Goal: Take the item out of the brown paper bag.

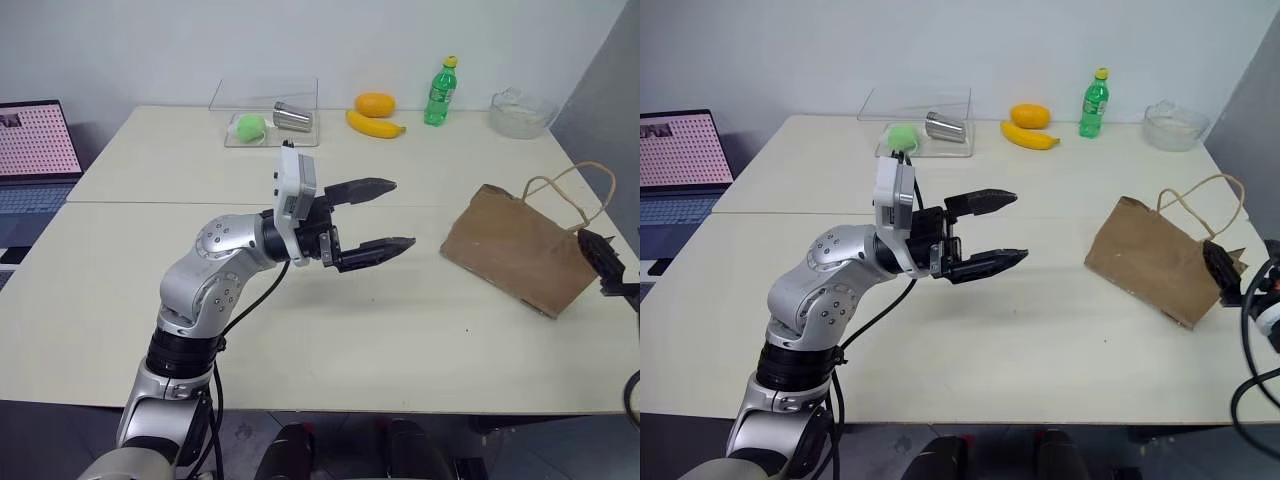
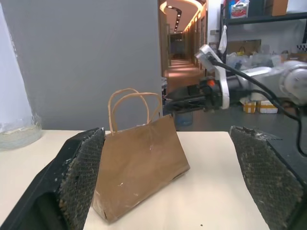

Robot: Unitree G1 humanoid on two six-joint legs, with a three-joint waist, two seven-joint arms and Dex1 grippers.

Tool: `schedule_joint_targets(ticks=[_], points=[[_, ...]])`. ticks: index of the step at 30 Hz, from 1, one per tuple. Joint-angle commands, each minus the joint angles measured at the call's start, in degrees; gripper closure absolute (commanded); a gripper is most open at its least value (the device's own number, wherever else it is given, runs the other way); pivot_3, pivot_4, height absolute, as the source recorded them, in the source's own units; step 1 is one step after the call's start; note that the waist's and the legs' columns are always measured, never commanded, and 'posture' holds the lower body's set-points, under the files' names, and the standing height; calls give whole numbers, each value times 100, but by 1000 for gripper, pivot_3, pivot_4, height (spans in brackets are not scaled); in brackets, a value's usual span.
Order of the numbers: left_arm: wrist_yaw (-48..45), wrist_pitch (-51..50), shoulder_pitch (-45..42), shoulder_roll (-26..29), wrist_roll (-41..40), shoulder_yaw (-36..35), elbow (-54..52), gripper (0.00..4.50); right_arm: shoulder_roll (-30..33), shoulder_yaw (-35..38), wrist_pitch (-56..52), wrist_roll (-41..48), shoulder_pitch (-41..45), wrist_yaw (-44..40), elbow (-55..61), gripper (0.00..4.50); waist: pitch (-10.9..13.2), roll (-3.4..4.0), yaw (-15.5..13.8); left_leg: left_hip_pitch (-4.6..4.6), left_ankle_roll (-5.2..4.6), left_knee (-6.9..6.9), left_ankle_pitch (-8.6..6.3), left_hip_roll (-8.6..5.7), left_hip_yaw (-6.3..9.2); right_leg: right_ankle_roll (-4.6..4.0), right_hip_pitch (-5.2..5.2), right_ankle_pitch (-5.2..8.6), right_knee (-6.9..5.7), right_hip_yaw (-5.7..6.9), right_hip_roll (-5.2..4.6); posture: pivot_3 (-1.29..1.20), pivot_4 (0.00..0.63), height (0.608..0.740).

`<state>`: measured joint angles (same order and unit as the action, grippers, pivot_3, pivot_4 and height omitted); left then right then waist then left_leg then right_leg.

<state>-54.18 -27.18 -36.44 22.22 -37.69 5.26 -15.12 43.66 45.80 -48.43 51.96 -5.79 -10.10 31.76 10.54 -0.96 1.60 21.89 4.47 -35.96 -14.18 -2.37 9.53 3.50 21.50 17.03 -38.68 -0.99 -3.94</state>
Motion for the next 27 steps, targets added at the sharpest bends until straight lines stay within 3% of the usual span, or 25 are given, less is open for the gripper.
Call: schedule_joint_targets(ticks=[1, 8, 19, 27], points=[[-6, 75, 30, 55, 2, -95, -191, 111, 336, 382, -444, 584, 114, -250, -320, 0, 0, 0, -3, 0, 0, 0, 0, 1, -1, 0, 0, 0, 0, 0, 0, 0, 150, 740], [51, -7, 54, 198, -69, -181, -360, 111, 744, 371, -777, 812, 126, -740, -705, 0, 2, -2, 1, 0, -1, -5, 0, 0, -4, 17, -2, 7, 0, -2, 0, 0, 150, 740], [100, 15, 70, 179, 50, 6, -496, 111, 1371, -845, 15, -510, 524, -1859, -1419, 0, 3, -4, 7, 0, 0, -6, 0, 0, -9, 29, -3, 6, 9, -6, 0, 0, 150, 740], [49, 157, 107, 178, 180, 52, -427, 111, 1386, -1347, 366, -1125, 1284, -2168, -2260, 0, 5, -7, 5, 1, 0, -7, 0, 0, -8, 27, -4, 2, 12, -6, 0, 0, 150, 740]])
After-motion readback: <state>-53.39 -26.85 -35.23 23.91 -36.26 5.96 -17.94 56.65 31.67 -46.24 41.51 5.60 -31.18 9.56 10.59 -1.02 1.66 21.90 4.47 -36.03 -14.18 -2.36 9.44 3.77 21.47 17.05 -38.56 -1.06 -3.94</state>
